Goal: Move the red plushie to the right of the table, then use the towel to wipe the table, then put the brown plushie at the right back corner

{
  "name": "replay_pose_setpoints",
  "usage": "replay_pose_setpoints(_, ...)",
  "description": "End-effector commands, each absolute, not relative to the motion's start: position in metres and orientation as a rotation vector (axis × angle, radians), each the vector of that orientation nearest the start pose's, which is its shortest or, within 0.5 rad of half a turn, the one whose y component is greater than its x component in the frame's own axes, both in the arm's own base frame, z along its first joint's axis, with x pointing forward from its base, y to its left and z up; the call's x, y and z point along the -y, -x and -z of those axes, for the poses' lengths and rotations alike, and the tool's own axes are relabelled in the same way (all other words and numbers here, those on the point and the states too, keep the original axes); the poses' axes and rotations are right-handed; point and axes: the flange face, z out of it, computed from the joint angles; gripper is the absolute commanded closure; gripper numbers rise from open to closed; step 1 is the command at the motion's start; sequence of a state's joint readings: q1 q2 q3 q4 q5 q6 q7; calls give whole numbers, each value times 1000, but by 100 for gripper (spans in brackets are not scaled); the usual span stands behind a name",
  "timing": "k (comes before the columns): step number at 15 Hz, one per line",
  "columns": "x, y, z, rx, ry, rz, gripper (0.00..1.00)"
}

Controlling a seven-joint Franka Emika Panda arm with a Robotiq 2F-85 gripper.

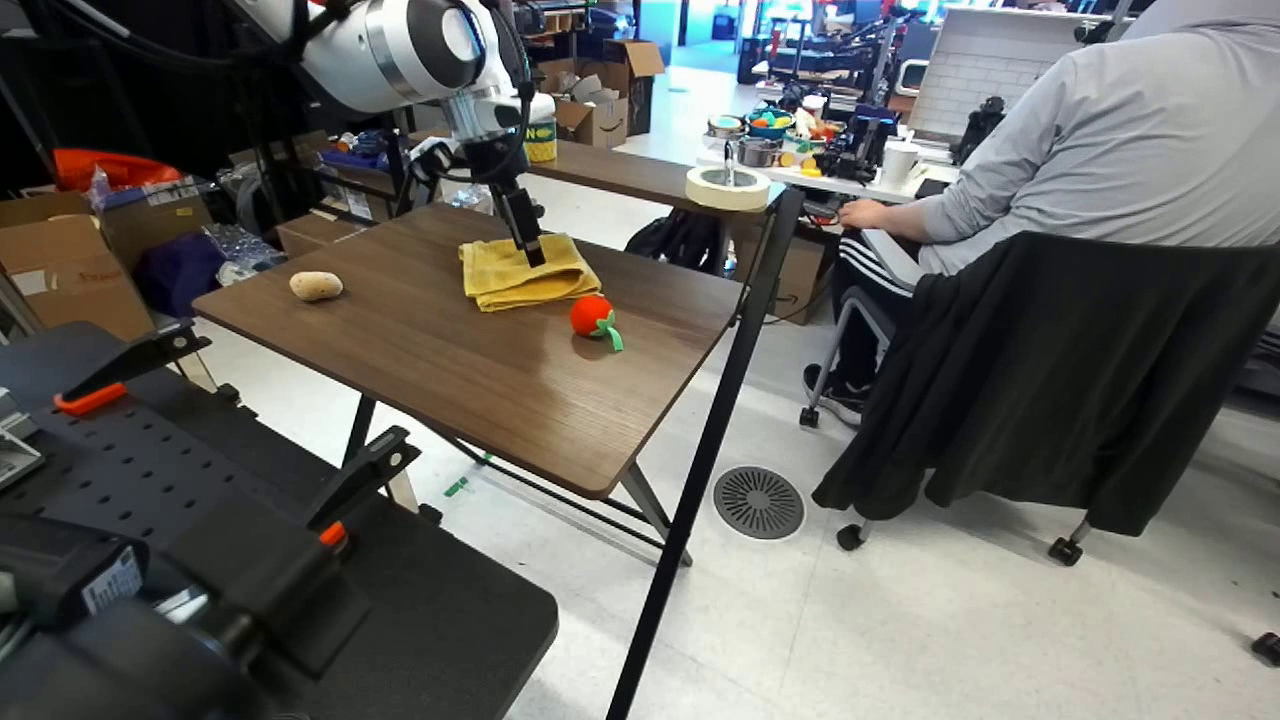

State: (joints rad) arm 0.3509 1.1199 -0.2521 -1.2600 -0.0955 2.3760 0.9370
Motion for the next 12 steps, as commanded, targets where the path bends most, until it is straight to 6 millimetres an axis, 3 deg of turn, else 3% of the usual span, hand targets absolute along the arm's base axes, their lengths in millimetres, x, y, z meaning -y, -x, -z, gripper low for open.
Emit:
replay_pose_setpoints(1,-110,-729,-35,-1026,3138,302,0)
replay_pose_setpoints(3,-110,-724,-3,-986,3090,321,0)
replay_pose_setpoints(5,-112,-722,14,-954,3060,337,0)
replay_pose_setpoints(7,-106,-723,12,-939,3072,343,0)
replay_pose_setpoints(12,-57,-726,3,-1061,3086,452,0)
